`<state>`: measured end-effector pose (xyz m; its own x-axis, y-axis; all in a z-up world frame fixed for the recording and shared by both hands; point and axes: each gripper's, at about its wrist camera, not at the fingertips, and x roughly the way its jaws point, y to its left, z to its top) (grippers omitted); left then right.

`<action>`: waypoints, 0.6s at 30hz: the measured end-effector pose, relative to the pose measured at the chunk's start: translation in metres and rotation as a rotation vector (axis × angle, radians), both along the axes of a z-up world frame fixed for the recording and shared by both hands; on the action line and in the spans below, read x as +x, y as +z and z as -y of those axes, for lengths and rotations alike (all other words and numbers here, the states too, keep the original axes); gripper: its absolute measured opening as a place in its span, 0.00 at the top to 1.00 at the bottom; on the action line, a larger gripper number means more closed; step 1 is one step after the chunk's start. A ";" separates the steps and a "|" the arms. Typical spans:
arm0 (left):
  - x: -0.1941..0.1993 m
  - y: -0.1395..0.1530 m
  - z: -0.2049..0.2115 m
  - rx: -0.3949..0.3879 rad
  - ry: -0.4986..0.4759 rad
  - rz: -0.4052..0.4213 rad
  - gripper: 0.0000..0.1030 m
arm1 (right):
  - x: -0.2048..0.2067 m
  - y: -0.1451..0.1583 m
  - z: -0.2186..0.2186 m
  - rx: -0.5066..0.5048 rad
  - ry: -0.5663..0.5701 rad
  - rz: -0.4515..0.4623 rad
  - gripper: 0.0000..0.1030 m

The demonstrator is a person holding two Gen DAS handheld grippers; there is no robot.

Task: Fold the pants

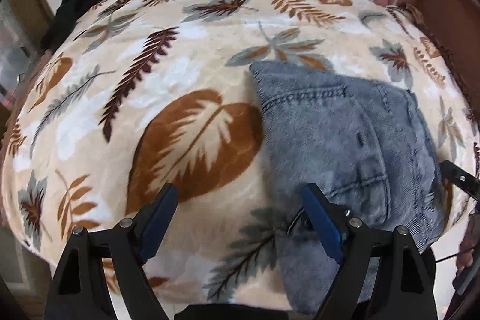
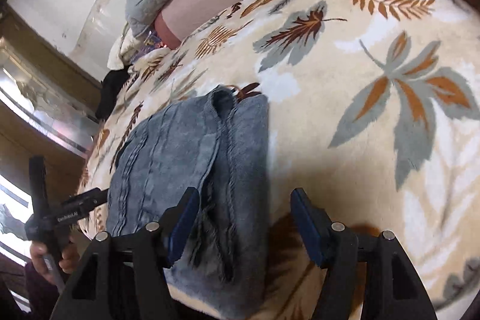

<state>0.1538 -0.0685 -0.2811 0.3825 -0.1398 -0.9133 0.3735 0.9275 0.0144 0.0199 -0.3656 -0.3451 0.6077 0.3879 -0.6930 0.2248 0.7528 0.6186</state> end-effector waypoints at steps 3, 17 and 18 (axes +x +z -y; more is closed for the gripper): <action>0.005 0.003 0.003 -0.076 -0.034 -0.013 0.17 | 0.009 -0.007 0.007 0.069 0.010 0.024 0.35; 0.014 -0.019 0.012 -0.249 -0.051 -0.112 0.19 | 0.026 -0.004 -0.029 0.030 0.123 0.044 0.36; 0.013 -0.019 0.010 -0.261 -0.048 -0.115 0.19 | 0.026 -0.003 -0.032 0.010 0.116 0.037 0.37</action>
<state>0.1665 -0.0783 -0.2996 0.2661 -0.3916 -0.8808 0.4024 0.8755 -0.2677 0.0456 -0.3338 -0.3482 0.5834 0.4639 -0.6666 0.1130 0.7665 0.6323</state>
